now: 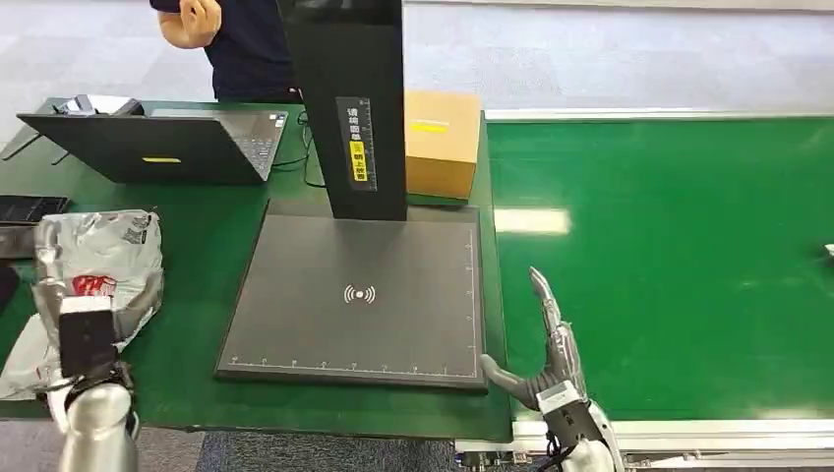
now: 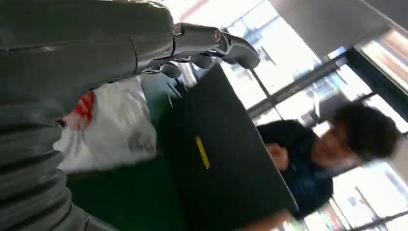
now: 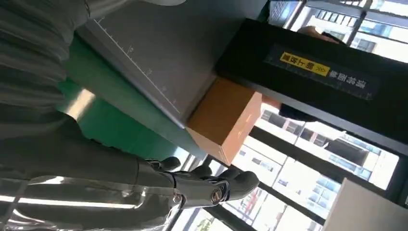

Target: Moved the parcel from conveyor to table for the left to box.

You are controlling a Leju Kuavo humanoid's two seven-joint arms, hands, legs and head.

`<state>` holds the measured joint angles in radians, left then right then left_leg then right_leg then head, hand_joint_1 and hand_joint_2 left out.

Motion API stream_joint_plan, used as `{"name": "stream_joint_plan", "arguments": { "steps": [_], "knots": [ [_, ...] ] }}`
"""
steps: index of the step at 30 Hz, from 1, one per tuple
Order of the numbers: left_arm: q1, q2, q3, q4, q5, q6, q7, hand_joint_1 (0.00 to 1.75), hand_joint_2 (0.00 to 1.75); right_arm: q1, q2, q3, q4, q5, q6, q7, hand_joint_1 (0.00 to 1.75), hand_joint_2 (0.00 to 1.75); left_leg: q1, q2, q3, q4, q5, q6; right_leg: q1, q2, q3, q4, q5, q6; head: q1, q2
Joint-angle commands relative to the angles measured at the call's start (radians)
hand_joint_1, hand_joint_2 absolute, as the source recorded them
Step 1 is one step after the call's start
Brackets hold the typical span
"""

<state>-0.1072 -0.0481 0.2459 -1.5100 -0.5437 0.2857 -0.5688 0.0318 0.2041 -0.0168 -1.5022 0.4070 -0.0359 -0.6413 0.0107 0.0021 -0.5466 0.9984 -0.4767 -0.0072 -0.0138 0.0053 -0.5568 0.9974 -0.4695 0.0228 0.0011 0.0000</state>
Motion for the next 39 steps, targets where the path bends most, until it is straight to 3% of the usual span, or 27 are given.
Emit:
{"name": "stream_joint_plan", "arguments": {
  "steps": [1, 8, 16, 28, 36, 39],
  "knots": [
    [0.116, -0.074, -0.272, 0.005, 0.012, -0.126, -0.023, 0.00, 1.75, -0.060, -0.037, 0.056, 0.110, 0.011, 0.007, -0.001, 0.00, 1.75, 0.000, 0.000, 0.002, -0.002, 0.001, 0.001, 0.000, -0.001, 0.002, -0.002, 0.001, -0.001, 0.000, 0.000],
    [0.068, -0.118, -0.323, 0.232, 0.124, -0.191, -0.089, 0.00, 1.75, -0.152, -0.016, 0.110, 0.183, 0.007, 0.002, -0.002, 0.00, 1.75, -0.001, 0.000, 0.003, -0.004, 0.002, 0.001, 0.000, -0.001, 0.003, -0.003, 0.002, -0.001, 0.000, 0.000],
    [0.061, -0.143, -0.341, 0.261, 0.098, -0.182, -0.088, 0.00, 1.75, -0.157, -0.011, 0.152, 0.182, 0.022, -0.034, -0.017, 0.00, 1.75, -0.001, 0.000, 0.002, -0.002, 0.001, 0.000, 0.000, -0.001, 0.002, -0.002, 0.001, -0.001, 0.000, 0.000],
    [0.056, -0.165, -0.350, 0.203, 0.048, -0.190, -0.074, 0.00, 1.75, -0.135, -0.010, 0.115, 0.145, 0.017, -0.042, 0.001, 0.00, 1.75, 0.000, -0.003, 0.000, -0.001, 0.002, 0.001, 0.001, -0.003, 0.001, -0.001, 0.001, -0.001, 0.000, 0.000],
    [0.158, -0.150, -0.391, 0.080, 0.005, -0.166, -0.048, 0.00, 1.75, -0.118, -0.011, 0.105, 0.143, 0.012, -0.028, -0.001, 0.00, 1.75, 0.000, 0.000, 0.001, -0.001, 0.000, 0.000, 0.001, 0.000, 0.001, -0.001, 0.000, -0.001, 0.000, 0.000],
    [0.146, -0.144, -0.400, 0.093, -0.001, -0.170, -0.046, 0.00, 1.75, -0.104, -0.011, 0.082, 0.121, 0.013, -0.035, -0.001, 0.00, 1.75, 0.000, -0.002, 0.002, -0.002, 0.001, 0.000, 0.001, -0.003, 0.002, -0.002, 0.000, -0.002, 0.000, 0.000]
  ]
}}
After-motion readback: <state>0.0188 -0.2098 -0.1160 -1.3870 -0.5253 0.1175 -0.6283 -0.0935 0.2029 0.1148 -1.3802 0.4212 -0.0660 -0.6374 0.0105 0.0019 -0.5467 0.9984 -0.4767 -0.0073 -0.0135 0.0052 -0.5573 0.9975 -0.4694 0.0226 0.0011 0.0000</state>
